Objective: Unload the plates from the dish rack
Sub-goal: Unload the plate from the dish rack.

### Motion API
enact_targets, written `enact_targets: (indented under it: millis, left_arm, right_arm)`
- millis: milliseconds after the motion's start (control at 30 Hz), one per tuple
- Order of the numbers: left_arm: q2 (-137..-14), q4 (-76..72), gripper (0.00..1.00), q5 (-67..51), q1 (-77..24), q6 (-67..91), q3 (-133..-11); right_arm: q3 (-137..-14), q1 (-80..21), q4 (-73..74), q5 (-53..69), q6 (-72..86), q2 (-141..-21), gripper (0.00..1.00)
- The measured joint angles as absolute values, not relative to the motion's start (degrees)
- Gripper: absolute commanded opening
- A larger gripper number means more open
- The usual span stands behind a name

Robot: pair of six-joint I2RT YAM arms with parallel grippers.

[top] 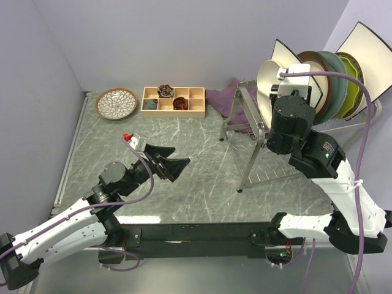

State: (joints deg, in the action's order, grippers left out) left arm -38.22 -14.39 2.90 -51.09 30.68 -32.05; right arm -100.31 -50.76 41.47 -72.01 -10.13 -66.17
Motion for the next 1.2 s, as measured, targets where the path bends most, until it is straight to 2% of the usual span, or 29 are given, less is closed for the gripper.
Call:
enact_targets:
  millis: [300, 500, 700, 800, 1200]
  left_arm:
    - [-38.20, -14.41, 0.99, 2.90, -51.09, 30.68, -32.05]
    - [-38.06, -14.46, 0.99, 2.87, -51.11, 30.68, -32.03]
    - [-38.09, -14.76, 0.99, 2.87, -51.11, 30.70, -32.03]
    - [-38.09, -15.03, 1.00, 2.87, -51.13, 30.70, -32.03]
    - [-38.09, -15.20, 1.00, 2.90, -51.16, 30.70, -32.03]
  right_arm:
    - [-97.34, -49.08, 38.09, -69.95, -12.58, -64.42, 0.39]
    - [-96.31, -48.95, 35.83, -71.55, -15.29, -64.23, 0.27]
    - [-95.77, -48.97, 33.41, -70.76, -18.39, -63.83, 0.12]
    - [-94.98, -48.97, 31.40, -70.26, -20.69, -63.64, 0.00]
    - [-92.95, -49.17, 19.75, -69.73, -33.56, -63.92, 0.00]
